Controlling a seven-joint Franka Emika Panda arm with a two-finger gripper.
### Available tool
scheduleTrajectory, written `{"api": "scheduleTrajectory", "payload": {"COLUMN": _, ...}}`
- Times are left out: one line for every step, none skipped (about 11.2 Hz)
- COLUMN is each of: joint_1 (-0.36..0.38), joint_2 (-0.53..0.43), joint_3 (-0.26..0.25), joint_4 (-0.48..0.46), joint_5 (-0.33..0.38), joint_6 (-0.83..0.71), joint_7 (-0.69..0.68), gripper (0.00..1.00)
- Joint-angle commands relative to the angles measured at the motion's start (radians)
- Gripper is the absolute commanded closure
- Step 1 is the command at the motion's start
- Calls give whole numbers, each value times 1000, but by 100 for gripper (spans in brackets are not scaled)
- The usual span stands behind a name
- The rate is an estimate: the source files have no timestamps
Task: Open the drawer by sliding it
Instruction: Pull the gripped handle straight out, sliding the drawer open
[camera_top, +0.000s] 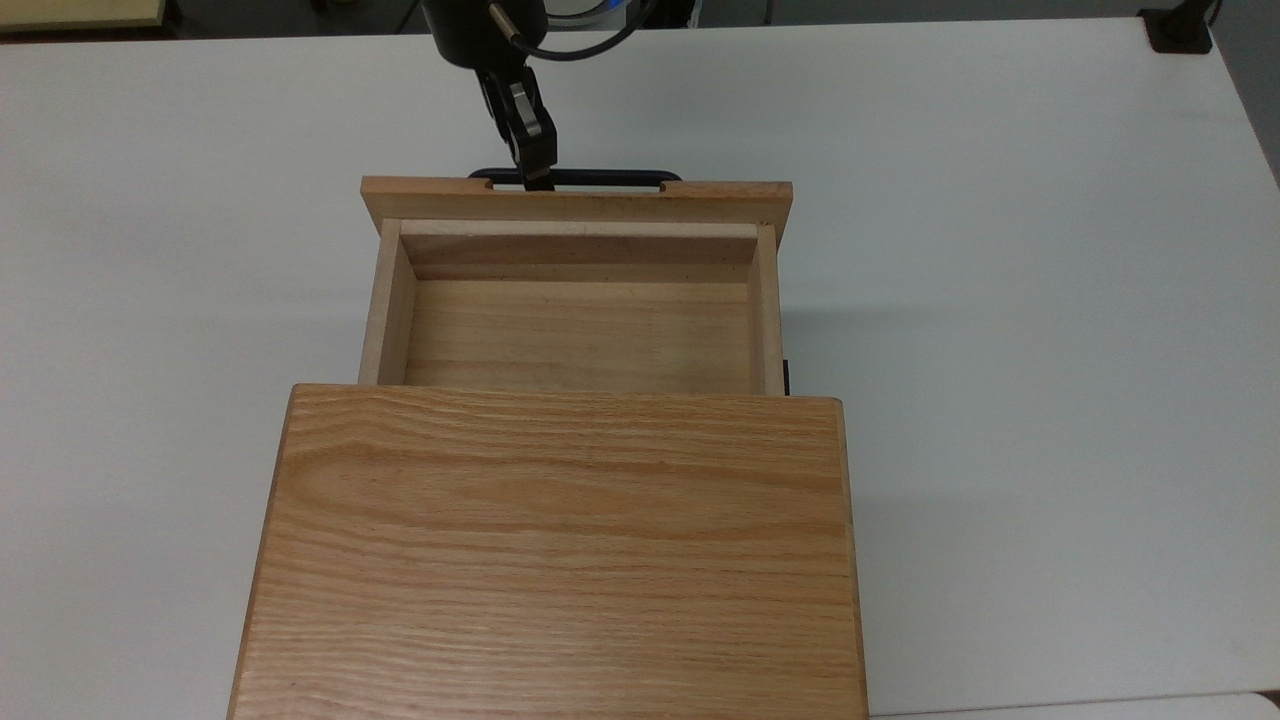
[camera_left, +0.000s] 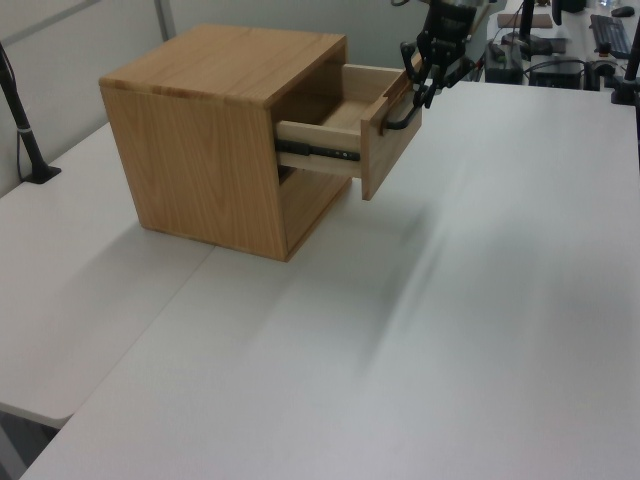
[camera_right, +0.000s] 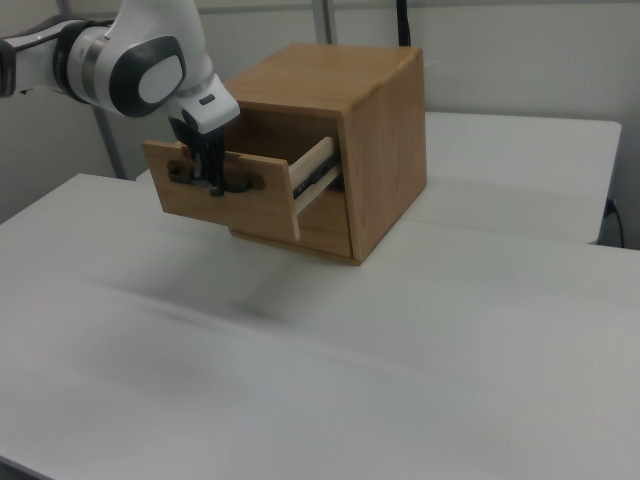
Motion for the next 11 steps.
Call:
{"api": "scheduleTrajectory", "payload": {"joint_1": 3, "joint_2": -73, "joint_3": 8, "joint_4": -41, "joint_5": -18, "joint_6": -60, "joint_7": -76, "gripper": 99}}
{"api": "scheduleTrajectory", "payload": {"joint_1": 3, "joint_2": -79, "joint_3": 8, "joint_4": -41, "joint_5": -21, "joint_6": -83, "joint_7": -84, "gripper": 98}}
{"api": "scheduleTrajectory", "payload": {"joint_1": 3, "joint_2": -83, "joint_3": 8, "joint_4": -41, "joint_5": -23, "joint_6": -101, "joint_7": -93, "gripper": 98}}
{"api": "scheduleTrajectory", "payload": {"joint_1": 3, "joint_2": -88, "joint_3": 8, "joint_4": -43, "joint_5": -33, "joint_6": -123, "joint_7": -96, "gripper": 96}}
{"api": "scheduleTrajectory", "payload": {"joint_1": 5, "joint_2": -99, "joint_3": 8, "joint_4": -49, "joint_5": -47, "joint_6": -135, "joint_7": -96, "gripper": 93}}
{"api": "scheduleTrajectory", "payload": {"joint_1": 8, "joint_2": -103, "joint_3": 8, "joint_4": -56, "joint_5": -59, "joint_6": -149, "joint_7": -95, "gripper": 92}}
{"api": "scheduleTrajectory", "payload": {"joint_1": 8, "joint_2": -108, "joint_3": 8, "joint_4": -58, "joint_5": -78, "joint_6": -167, "joint_7": -95, "gripper": 89}}
{"api": "scheduleTrajectory", "payload": {"joint_1": 8, "joint_2": -108, "joint_3": 8, "joint_4": -58, "joint_5": -79, "joint_6": -172, "joint_7": -95, "gripper": 84}}
{"api": "scheduleTrajectory", "payload": {"joint_1": 5, "joint_2": -108, "joint_3": 8, "joint_4": -55, "joint_5": -79, "joint_6": -175, "joint_7": -95, "gripper": 68}}
{"api": "scheduleTrajectory", "payload": {"joint_1": 7, "joint_2": -108, "joint_3": 8, "joint_4": -53, "joint_5": -79, "joint_6": -174, "joint_7": -95, "gripper": 46}}
{"api": "scheduleTrajectory", "payload": {"joint_1": 5, "joint_2": -108, "joint_3": 8, "joint_4": -49, "joint_5": -79, "joint_6": -174, "joint_7": -93, "gripper": 17}}
